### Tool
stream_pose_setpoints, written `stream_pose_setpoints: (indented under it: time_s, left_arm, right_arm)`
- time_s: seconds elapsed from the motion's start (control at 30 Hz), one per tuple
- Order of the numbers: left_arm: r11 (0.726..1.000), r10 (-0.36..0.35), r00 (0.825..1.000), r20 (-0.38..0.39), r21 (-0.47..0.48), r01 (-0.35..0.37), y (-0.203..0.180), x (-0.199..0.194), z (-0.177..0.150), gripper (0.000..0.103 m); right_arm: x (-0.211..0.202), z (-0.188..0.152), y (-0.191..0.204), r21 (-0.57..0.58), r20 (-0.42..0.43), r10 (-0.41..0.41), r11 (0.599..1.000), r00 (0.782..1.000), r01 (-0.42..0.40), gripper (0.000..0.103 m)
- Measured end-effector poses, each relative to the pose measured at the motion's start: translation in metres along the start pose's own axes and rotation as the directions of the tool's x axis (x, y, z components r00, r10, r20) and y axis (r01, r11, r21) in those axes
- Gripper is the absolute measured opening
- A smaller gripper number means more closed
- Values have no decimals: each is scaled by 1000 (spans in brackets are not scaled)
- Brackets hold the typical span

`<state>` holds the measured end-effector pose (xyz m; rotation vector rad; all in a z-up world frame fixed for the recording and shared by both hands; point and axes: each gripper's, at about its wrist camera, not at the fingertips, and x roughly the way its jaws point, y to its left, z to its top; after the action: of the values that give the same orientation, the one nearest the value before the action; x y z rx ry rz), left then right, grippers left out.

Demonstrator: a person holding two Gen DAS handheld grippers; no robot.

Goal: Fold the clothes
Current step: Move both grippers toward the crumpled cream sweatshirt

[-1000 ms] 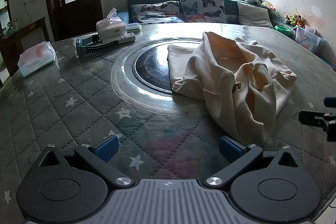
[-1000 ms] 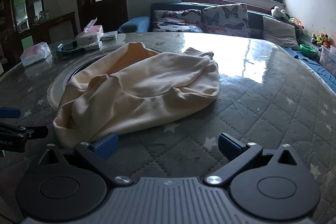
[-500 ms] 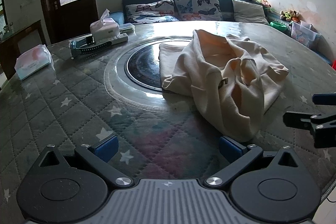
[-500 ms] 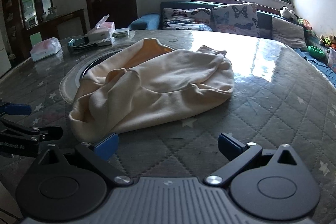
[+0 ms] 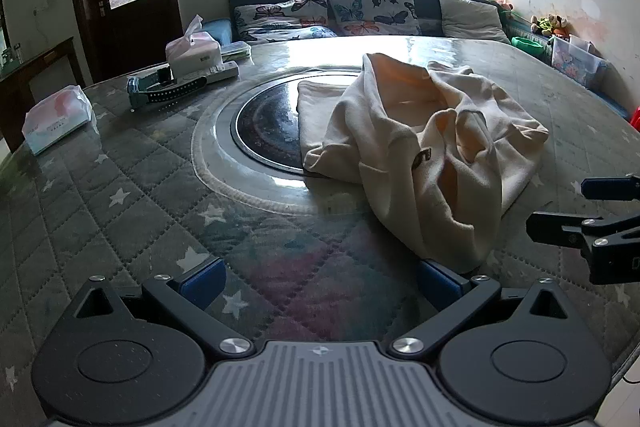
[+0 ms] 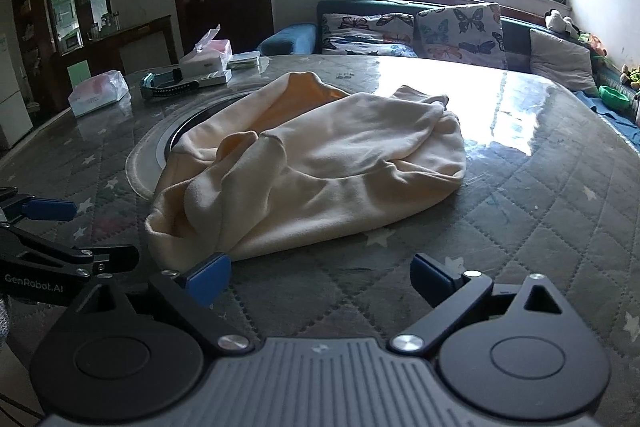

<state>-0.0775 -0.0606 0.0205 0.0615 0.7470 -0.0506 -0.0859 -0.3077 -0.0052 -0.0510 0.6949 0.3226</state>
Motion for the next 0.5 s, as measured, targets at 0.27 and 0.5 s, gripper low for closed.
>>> stream_pose_setpoints:
  time_s: [0.27, 0.5]
  left_arm:
    - [1000, 2, 1000, 8, 3, -2, 4, -1, 7, 103]
    - [1000, 1, 999, 35, 18, -1, 10, -1, 25, 103]
  right_arm:
    - [7, 6, 3, -18, -2, 10, 1000, 1000, -10, 95]
    - [15, 15, 4, -28, -7, 27, 999, 1000, -28, 90]
